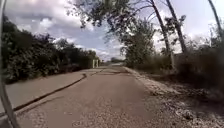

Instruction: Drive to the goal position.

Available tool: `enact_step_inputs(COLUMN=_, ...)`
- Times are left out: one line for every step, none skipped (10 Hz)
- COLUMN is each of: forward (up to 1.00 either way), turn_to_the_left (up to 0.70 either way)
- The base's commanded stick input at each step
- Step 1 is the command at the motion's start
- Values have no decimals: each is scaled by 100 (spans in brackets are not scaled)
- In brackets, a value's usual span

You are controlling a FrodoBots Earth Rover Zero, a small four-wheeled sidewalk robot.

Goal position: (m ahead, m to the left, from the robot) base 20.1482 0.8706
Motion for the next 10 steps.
enact_step_inputs(forward=70, turn_to_the_left=0)
enact_step_inputs(forward=70, turn_to_the_left=0)
enact_step_inputs(forward=70, turn_to_the_left=0)
enact_step_inputs(forward=70, turn_to_the_left=0)
enact_step_inputs(forward=70, turn_to_the_left=0)
enact_step_inputs(forward=70, turn_to_the_left=0)
enact_step_inputs(forward=70, turn_to_the_left=0)
enact_step_inputs(forward=70, turn_to_the_left=0)
enact_step_inputs(forward=70, turn_to_the_left=0)
enact_step_inputs(forward=70, turn_to_the_left=0)
